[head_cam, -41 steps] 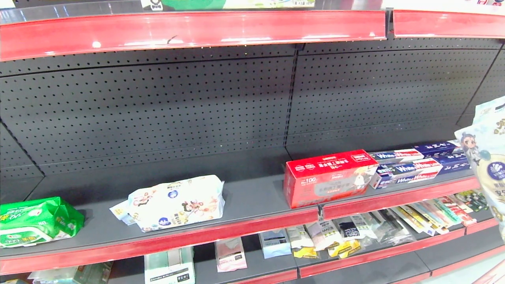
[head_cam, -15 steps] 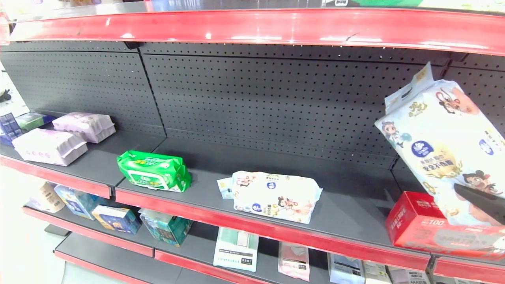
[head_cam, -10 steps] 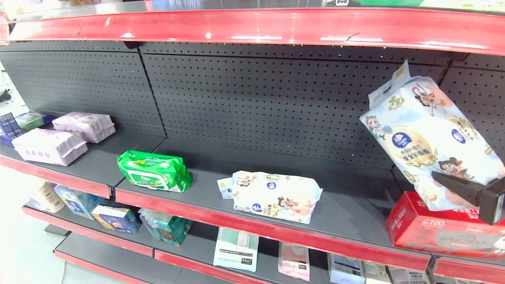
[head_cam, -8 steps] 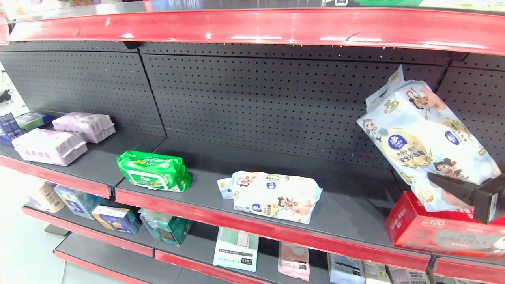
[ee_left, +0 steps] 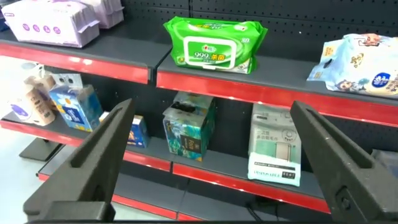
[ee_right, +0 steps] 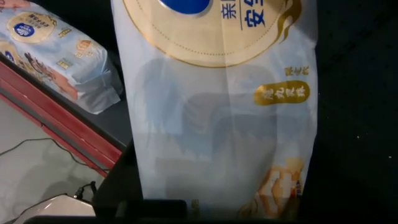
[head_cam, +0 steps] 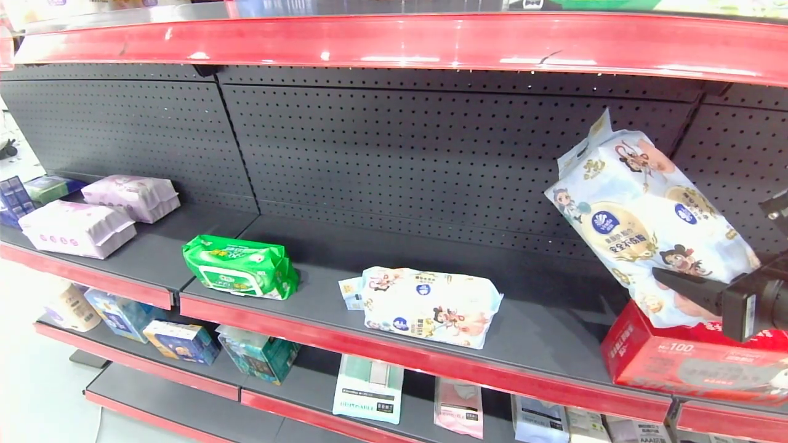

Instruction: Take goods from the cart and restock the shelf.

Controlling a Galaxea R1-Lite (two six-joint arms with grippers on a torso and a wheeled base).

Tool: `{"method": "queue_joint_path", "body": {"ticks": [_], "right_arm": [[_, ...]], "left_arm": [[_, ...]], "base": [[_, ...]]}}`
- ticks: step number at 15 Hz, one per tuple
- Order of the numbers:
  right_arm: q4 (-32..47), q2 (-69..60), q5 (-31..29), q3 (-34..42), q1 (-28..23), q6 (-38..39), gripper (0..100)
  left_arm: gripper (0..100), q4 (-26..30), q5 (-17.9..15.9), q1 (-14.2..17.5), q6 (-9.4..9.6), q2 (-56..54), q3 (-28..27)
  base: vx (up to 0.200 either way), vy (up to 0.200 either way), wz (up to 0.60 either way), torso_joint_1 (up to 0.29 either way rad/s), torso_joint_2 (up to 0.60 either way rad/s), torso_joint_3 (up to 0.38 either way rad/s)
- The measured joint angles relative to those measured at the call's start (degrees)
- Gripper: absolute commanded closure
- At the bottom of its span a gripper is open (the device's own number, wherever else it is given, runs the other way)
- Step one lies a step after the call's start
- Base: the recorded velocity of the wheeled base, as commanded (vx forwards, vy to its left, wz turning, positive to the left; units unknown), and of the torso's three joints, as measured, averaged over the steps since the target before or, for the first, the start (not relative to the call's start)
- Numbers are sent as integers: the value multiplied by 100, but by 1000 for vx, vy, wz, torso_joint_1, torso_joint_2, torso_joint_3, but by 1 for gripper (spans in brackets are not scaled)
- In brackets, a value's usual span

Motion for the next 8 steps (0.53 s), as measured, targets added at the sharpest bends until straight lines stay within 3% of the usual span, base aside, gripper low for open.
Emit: {"method": "queue_joint_path", "body": {"ticks": [8], "right_arm": [[-4, 852, 282, -466, 389, -79, 100]], "left_arm": [[0, 0, 0, 0, 2, -6, 0]], "base": [[0, 0, 0, 0, 0, 0]]}}
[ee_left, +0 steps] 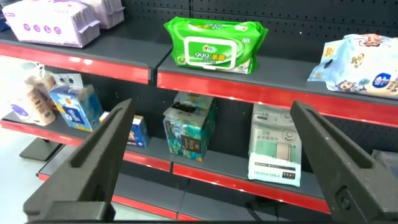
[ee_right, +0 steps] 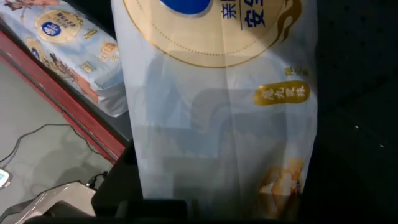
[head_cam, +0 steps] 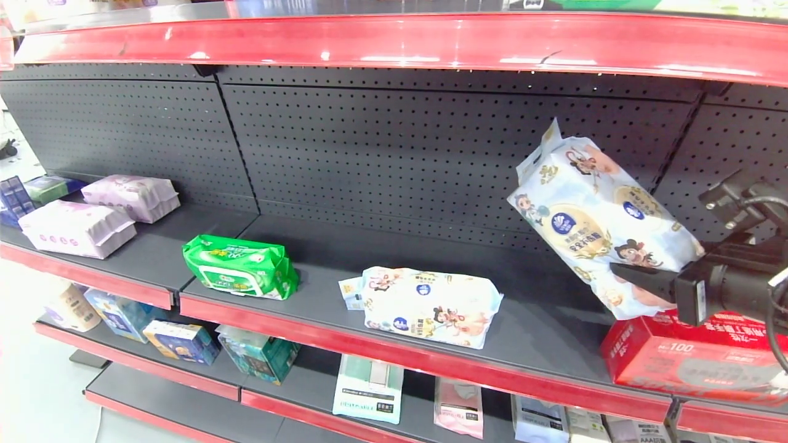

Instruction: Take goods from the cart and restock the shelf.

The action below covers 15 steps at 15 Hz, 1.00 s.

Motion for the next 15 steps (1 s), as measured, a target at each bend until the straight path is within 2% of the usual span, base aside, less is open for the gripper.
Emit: {"method": "queue_joint_path", "body": {"ticks": [6, 9, 15], "right_arm": [[-277, 1331, 863, -795, 5, -449, 100], [-293, 1938, 1024, -1370, -15, -589, 100], [-246, 3184, 1364, -2277, -144, -1741, 100]], "left_arm": [[0, 0, 0, 0, 1, 0, 0], [0, 0, 0, 2, 0, 0, 0], [0, 0, 0, 2, 0, 0, 0]], "base": [[0, 0, 0, 0, 0, 0], [0, 0, 0, 0, 0, 0], [0, 0, 0, 0, 0, 0]]}}
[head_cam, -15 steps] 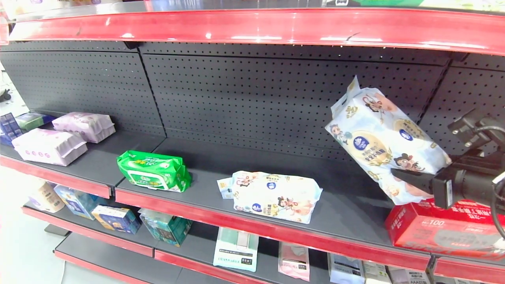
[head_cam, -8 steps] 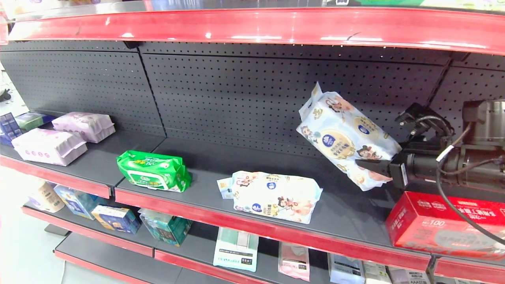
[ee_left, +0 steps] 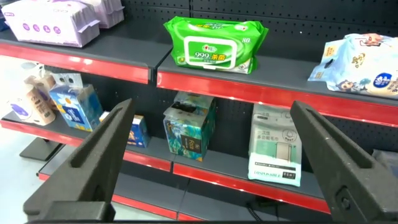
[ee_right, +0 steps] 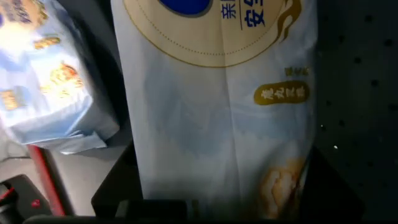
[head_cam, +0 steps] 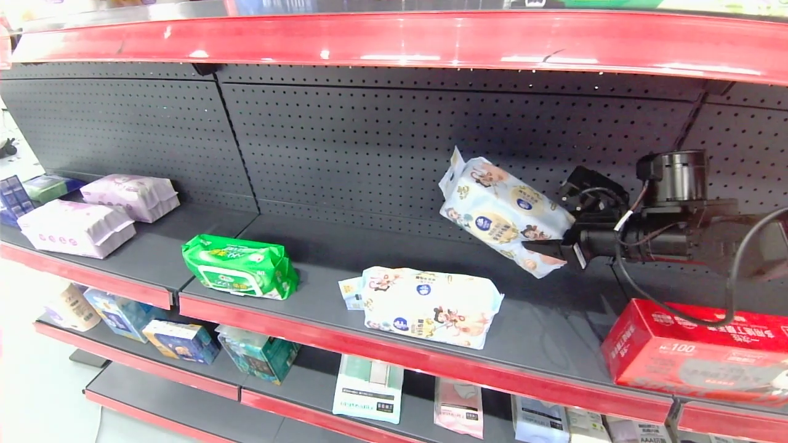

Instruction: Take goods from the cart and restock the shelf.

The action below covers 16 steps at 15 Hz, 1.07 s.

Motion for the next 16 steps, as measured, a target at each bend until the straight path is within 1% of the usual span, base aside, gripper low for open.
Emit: {"method": "queue_joint_path", "body": {"ticks": [3, 9, 11, 14, 16], "right_arm": [[17, 419, -4, -141, -11, -312, 100], [30, 874, -157, -276, -88, -299, 100], [33, 973, -356, -328, -13, -413, 100], [39, 1093, -384, -469, 129, -492, 100], [299, 1154, -386, -579, 227, -550, 100]], "left_arm": [[0, 0, 0, -2, 0, 0, 0], [0, 0, 0, -2, 0, 0, 0], [0, 0, 0, 0, 0, 0, 0], [0, 0, 0, 0, -2, 0, 0], [0, 0, 0, -2, 0, 0, 0]], "base": [[0, 0, 0, 0, 0, 0], [0, 0, 0, 0, 0, 0], [0, 0, 0, 0, 0, 0], [0, 0, 0, 0, 0, 0], [0, 0, 0, 0, 0, 0]]}}
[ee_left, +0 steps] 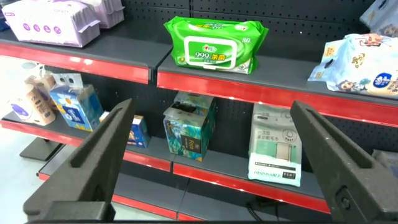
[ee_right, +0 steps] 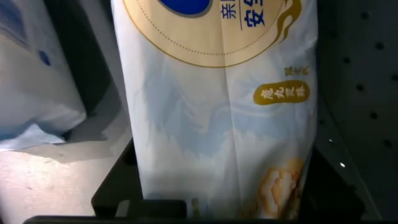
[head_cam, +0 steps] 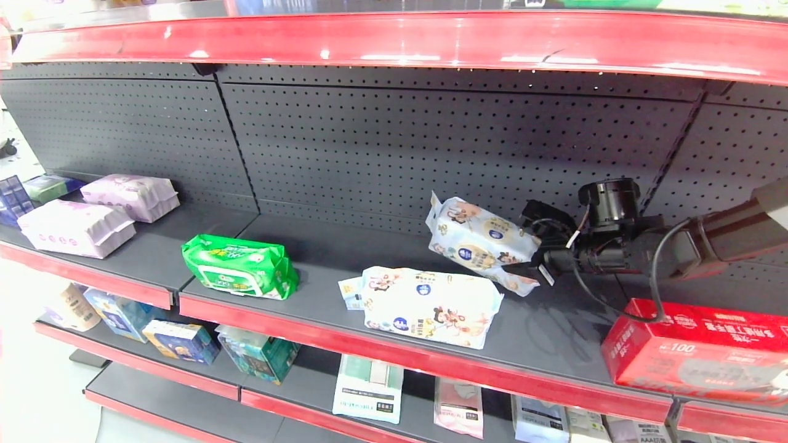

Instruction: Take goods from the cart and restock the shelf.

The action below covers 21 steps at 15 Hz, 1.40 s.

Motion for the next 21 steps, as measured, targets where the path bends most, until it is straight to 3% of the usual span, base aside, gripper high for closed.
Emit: {"method": "queue_joint_path", "body": {"ticks": [17, 18, 21], "right_arm": [[154, 623, -386, -562, 601, -116, 100], [154, 631, -416, -564, 611, -116, 0], [148, 646, -424, -568, 611, -116, 0]], "left_arm": [[0, 0, 0, 0, 0, 0, 0], [0, 0, 0, 0, 0, 0, 0], [0, 0, 0, 2, 0, 0, 0]], "base": [[0, 0, 0, 0, 0, 0], [0, 0, 0, 0, 0, 0], [0, 0, 0, 0, 0, 0]]}}
